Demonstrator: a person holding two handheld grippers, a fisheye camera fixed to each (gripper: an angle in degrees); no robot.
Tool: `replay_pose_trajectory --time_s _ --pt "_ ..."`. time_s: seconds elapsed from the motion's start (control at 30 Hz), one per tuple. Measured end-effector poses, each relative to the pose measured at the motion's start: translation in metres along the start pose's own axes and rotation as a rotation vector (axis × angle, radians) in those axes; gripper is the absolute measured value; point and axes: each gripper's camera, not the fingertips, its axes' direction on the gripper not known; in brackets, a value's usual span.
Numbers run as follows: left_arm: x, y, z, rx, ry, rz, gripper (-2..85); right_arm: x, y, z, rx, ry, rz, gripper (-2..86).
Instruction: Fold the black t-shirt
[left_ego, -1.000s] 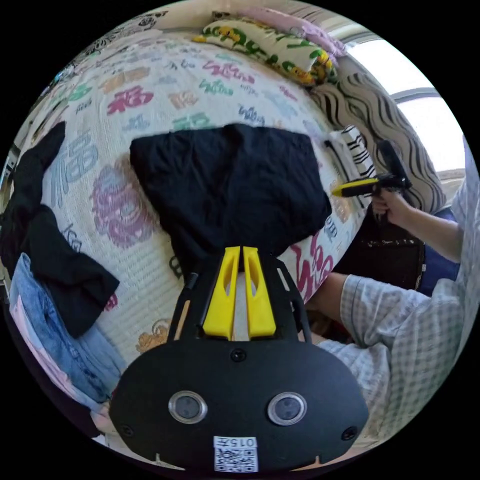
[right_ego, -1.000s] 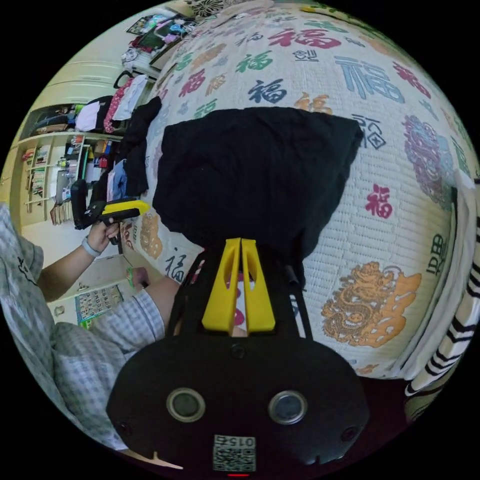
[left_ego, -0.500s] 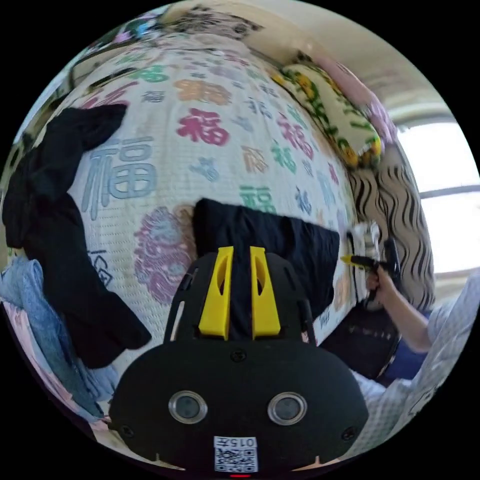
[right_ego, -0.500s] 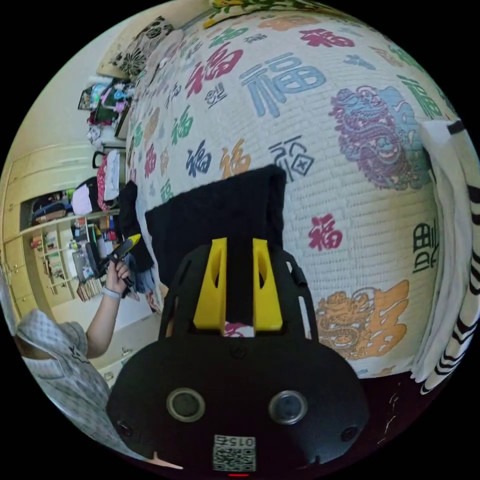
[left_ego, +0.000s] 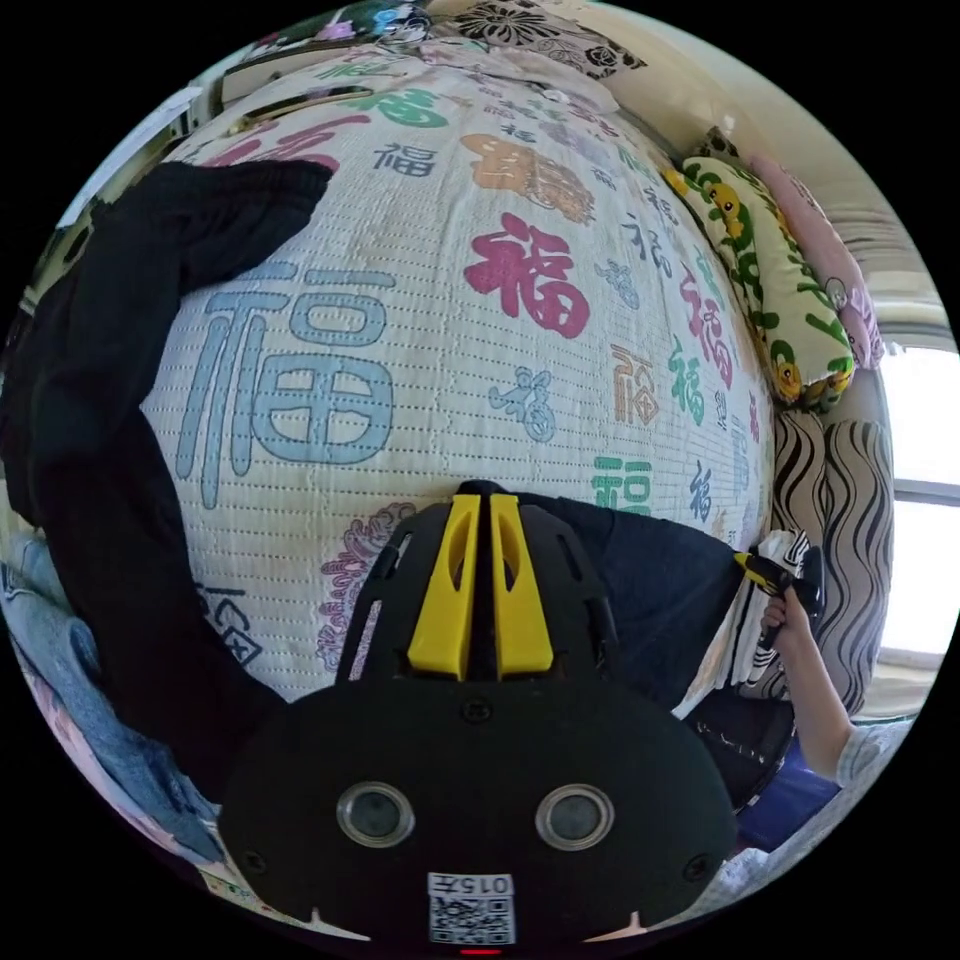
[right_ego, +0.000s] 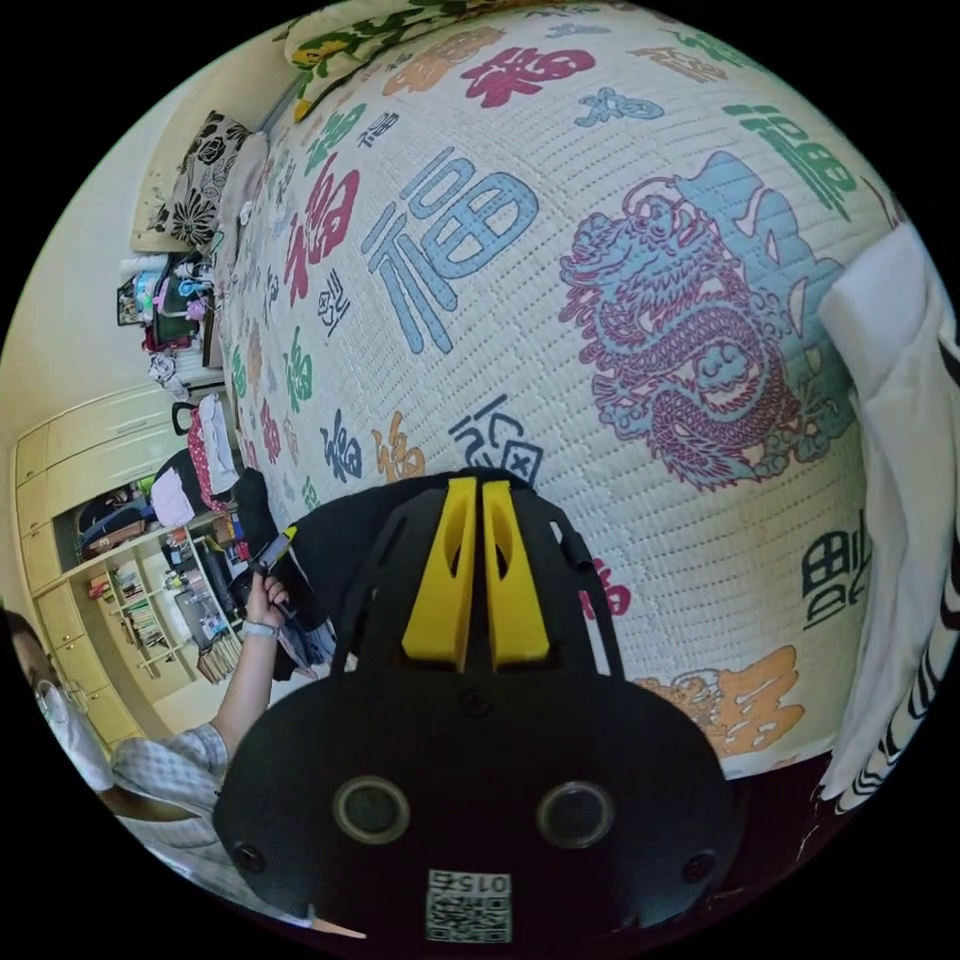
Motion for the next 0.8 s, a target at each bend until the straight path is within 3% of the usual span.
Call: replay_pose_trajectory --time_s 0.13,0.3,0.43,0.53,0.63,0.7,0.8 --pt "-0.003 0.018 0.002 0.031 0.044 0.022 5.4 -0.017 0.008 0.009 0.012 0.064 -0.039 5.4" --pt "0.006 0.069 -0.019 0.054 0.021 0.082 5.5 -0.055 0.047 0.025 -0.069 0.206 -0.213 2.2" --pt "0.034 0.127 -0.005 -0.083 0.098 0.231 3.7 -0.081 0.085 0.080 -0.323 0.166 -0.341 -0.4" --pt "0.042 0.158 0.024 -0.219 0.030 0.275 2.7 -0.078 0.101 0.118 -0.426 0.276 -0.321 -0.8" --pt "0.028 0.179 0.043 -0.247 -0.139 0.227 1.4 -0.069 0.103 0.127 -0.426 0.242 -0.192 -0.5" --pt "0.016 0.188 0.042 -0.223 -0.076 0.161 1.9 -0.077 0.103 0.121 -0.414 0.254 -0.154 0.0" --pt "0.003 0.206 0.028 -0.164 -0.012 0.049 5.9 -0.130 0.100 0.110 -0.418 0.358 -0.351 2.1"
